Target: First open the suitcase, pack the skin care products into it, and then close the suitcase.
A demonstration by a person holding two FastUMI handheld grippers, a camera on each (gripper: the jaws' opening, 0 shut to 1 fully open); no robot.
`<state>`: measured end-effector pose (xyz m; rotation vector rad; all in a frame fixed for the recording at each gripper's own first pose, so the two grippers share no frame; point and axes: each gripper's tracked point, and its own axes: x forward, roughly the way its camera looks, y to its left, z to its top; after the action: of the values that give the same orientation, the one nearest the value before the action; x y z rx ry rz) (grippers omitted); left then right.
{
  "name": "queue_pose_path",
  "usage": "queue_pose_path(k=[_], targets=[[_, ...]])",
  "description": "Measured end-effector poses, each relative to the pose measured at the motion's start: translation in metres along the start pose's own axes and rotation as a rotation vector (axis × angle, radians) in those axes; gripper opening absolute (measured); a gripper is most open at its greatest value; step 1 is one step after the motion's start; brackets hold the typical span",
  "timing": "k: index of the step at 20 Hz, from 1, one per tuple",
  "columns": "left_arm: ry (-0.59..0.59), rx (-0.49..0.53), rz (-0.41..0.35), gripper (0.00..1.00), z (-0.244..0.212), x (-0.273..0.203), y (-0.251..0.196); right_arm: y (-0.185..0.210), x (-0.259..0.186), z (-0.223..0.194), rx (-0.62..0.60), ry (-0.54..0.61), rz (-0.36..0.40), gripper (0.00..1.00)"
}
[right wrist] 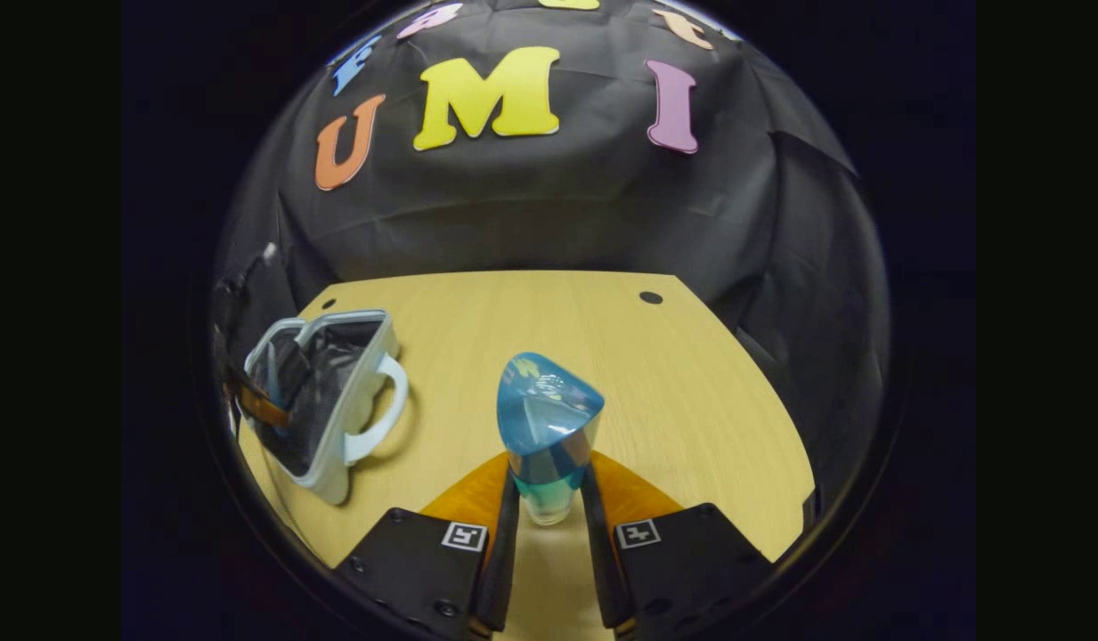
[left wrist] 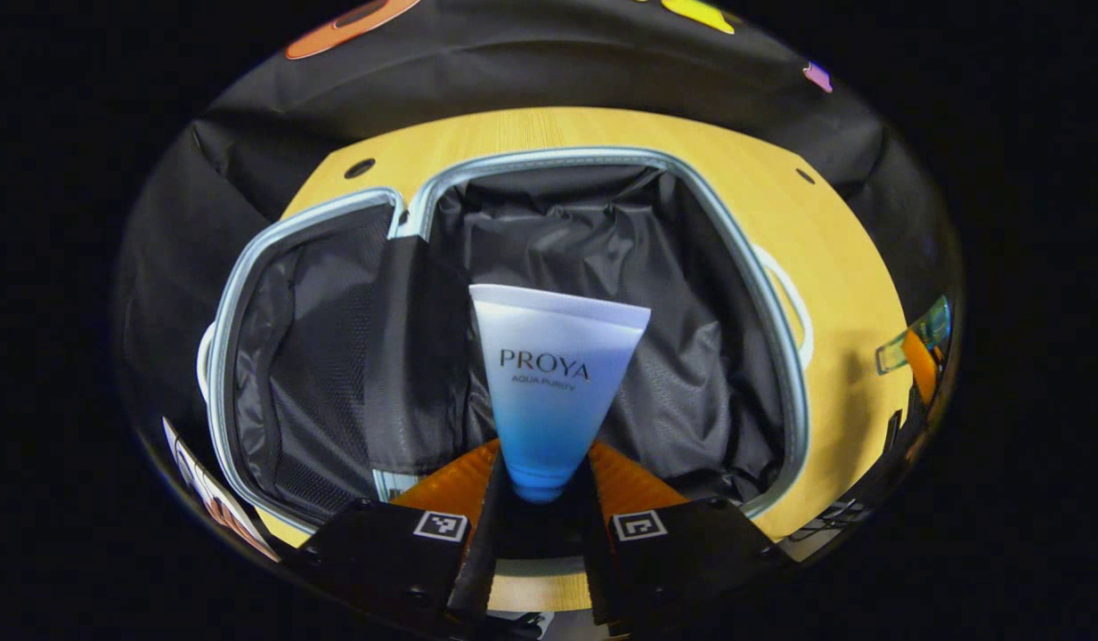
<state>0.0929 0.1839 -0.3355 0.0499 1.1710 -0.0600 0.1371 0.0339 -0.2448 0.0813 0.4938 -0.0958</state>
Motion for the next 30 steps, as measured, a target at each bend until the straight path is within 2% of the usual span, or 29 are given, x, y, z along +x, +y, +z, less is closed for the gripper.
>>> queue_pose_path(k=[4,8,9,10,11,12,13,14,15,18,21,22,23,27,30], targets=[[0.095,-0.021,-0.007,0.45,-0.005,0.029,0.007,0.035,-0.028,0.021,-0.023,-0.013,0.033,0.35],[0.113,-0.054,-0.040,0.45,0.000,0.026,0.007,0.055,-0.038,0.038,-0.021,-0.021,0.042,0.36],[0.115,-0.062,-0.041,0.53,0.000,0.027,0.006,0.060,-0.038,0.041,-0.027,-0.018,0.046,0.36],[0.118,-0.071,-0.040,0.46,0.000,0.026,0.006,0.064,-0.038,0.043,-0.034,-0.017,0.050,0.36],[0.113,-0.075,-0.049,0.47,0.000,0.026,0.004,0.070,-0.037,0.047,-0.042,-0.015,0.057,0.35],[0.098,-0.087,-0.081,0.50,0.002,0.025,-0.004,0.076,-0.036,0.050,-0.053,-0.014,0.065,0.38],[0.102,-0.097,-0.118,0.56,-0.001,0.022,-0.012,0.083,-0.036,0.053,-0.067,-0.015,0.072,0.36],[0.110,-0.105,-0.117,0.62,-0.005,0.017,-0.012,0.091,-0.035,0.057,-0.079,-0.014,0.082,0.36],[0.099,-0.117,-0.122,0.75,-0.006,0.013,-0.012,0.101,-0.034,0.061,-0.089,-0.014,0.099,0.36],[-0.023,-0.095,-0.147,0.81,-0.001,-0.014,-0.010,0.137,-0.030,0.068,-0.112,0.009,0.164,0.36],[-0.241,-0.032,-0.142,0.84,0.008,-0.049,0.011,0.184,-0.021,0.060,-0.129,0.086,0.243,0.36],[-0.309,-0.026,-0.131,0.92,0.008,-0.064,0.020,0.199,-0.017,0.056,-0.138,0.109,0.263,0.35],[-0.374,-0.036,-0.091,0.84,0.004,-0.079,0.037,0.217,-0.012,0.049,-0.155,0.134,0.285,0.35],[-0.479,-0.124,0.053,0.84,-0.036,-0.116,0.115,0.273,0.006,0.012,-0.204,0.249,0.351,0.36],[-0.480,-0.218,0.104,0.84,-0.071,-0.121,0.170,0.294,0.025,-0.025,-0.188,0.378,0.338,0.36]])
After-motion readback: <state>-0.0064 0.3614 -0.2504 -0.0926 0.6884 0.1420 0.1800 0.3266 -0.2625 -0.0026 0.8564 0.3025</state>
